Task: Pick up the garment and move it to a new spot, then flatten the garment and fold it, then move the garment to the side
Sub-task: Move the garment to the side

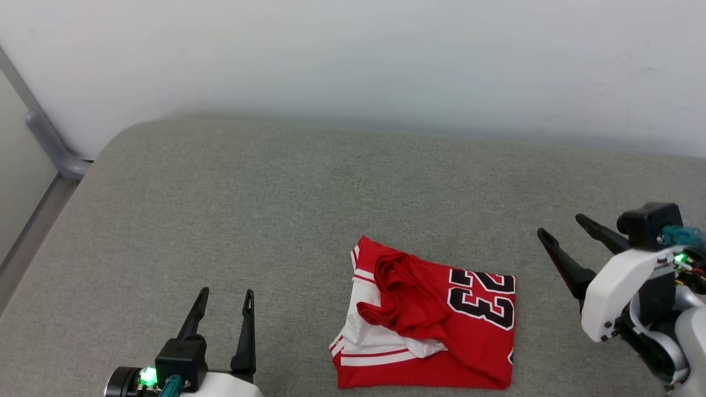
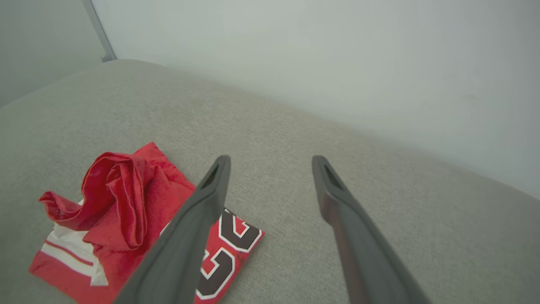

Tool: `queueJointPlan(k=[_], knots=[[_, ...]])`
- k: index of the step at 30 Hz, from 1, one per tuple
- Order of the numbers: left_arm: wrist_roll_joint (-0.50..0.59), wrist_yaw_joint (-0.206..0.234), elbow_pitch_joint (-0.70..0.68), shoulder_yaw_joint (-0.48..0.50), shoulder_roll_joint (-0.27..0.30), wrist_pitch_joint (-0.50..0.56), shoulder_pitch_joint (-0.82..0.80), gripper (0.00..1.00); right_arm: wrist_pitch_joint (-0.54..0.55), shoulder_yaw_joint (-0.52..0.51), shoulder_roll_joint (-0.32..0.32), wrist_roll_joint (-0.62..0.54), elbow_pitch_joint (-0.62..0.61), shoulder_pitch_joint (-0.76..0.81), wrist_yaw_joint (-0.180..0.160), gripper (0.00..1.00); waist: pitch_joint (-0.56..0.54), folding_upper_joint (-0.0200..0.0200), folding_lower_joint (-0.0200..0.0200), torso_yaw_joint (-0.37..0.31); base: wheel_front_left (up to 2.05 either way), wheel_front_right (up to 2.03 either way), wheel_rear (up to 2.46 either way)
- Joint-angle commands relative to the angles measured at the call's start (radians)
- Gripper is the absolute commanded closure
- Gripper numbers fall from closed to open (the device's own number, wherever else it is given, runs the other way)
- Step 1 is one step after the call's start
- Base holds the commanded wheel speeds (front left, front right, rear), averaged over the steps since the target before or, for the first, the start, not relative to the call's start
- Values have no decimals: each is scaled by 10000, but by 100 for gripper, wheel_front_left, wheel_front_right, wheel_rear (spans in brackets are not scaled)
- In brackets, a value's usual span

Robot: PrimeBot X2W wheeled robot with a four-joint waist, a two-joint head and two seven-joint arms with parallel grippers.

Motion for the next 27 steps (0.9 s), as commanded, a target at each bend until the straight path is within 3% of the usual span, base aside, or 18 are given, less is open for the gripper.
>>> queueJointPlan(k=[1, 8, 12, 18, 27], knots=[[-35, -11, -41, -22, -10, -22, -144, 0, 539, 147, -233, 376, -46, -244, -8, 0, 88, 0, -1, 60, 0, 0, 0], [-53, 24, -88, -177, -41, -22, -406, 0, 4816, 559, -1252, 3318, 139, -829, -7, 0, 458, 0, -1, 251, 0, 0, 0], [-80, 23, -134, -303, -58, -22, -606, 0, 6333, 421, -1330, 4339, 380, -586, -7, 0, 776, 0, -1, 412, 0, 0, 0], [-152, 50, -162, -537, -78, -22, -985, 0, 7002, 178, -907, 4798, 813, -382, -7, 0, 1367, 0, -1, 687, 0, 0, 0], [-247, 91, -83, -888, -94, -22, -1481, 0, 6553, 175, 233, 4908, 2011, -583, -8, 0, 1970, 0, -1, 1095, 0, 0, 0]])
